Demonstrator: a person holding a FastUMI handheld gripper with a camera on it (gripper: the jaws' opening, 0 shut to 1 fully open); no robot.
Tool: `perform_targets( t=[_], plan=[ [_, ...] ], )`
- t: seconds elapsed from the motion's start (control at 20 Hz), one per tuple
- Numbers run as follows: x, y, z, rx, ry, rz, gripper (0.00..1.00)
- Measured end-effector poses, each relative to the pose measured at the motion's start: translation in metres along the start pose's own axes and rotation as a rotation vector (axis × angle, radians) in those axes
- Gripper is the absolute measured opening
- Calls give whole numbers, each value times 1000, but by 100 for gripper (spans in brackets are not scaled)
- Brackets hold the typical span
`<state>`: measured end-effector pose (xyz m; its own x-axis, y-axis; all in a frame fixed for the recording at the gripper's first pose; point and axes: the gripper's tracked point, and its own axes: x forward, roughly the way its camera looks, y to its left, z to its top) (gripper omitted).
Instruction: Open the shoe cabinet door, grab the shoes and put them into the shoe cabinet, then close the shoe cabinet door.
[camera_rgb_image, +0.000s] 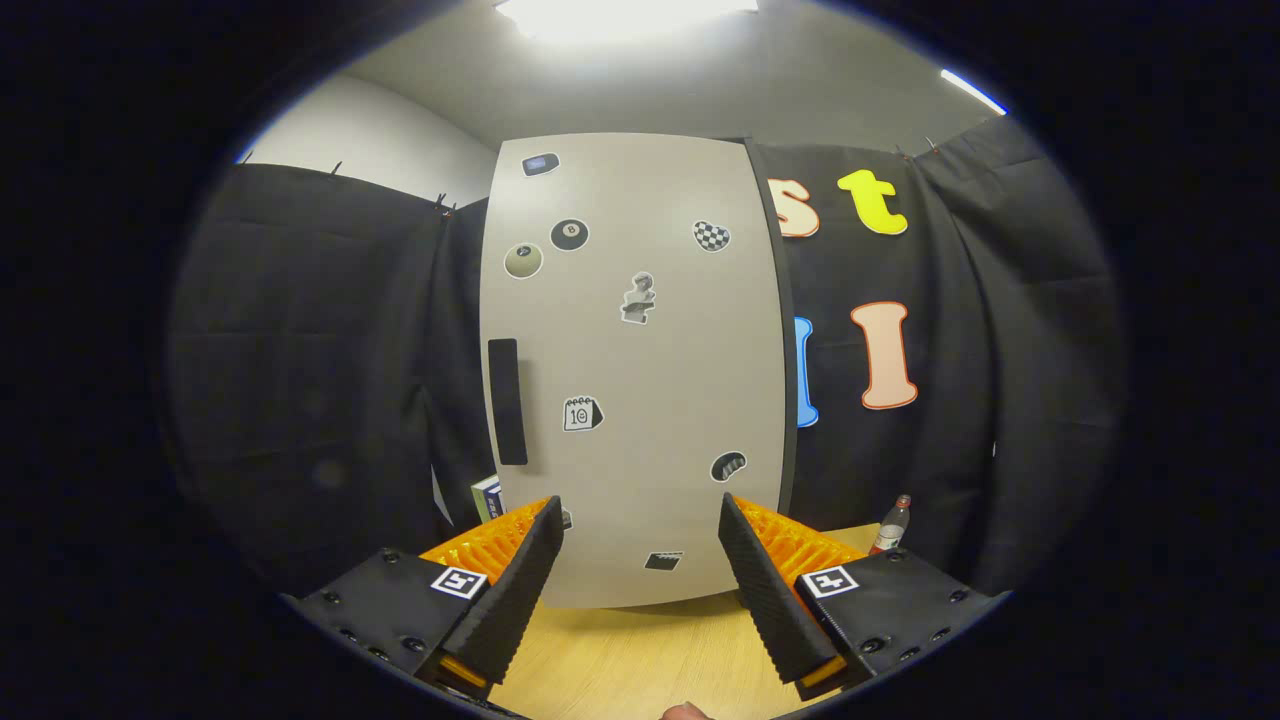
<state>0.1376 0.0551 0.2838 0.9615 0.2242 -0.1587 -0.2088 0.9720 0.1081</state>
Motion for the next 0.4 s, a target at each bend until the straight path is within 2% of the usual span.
perform_targets(
  t=[0.4],
  plan=[
    [-3, 1, -6, 2, -1, 7, 98]
  ],
)
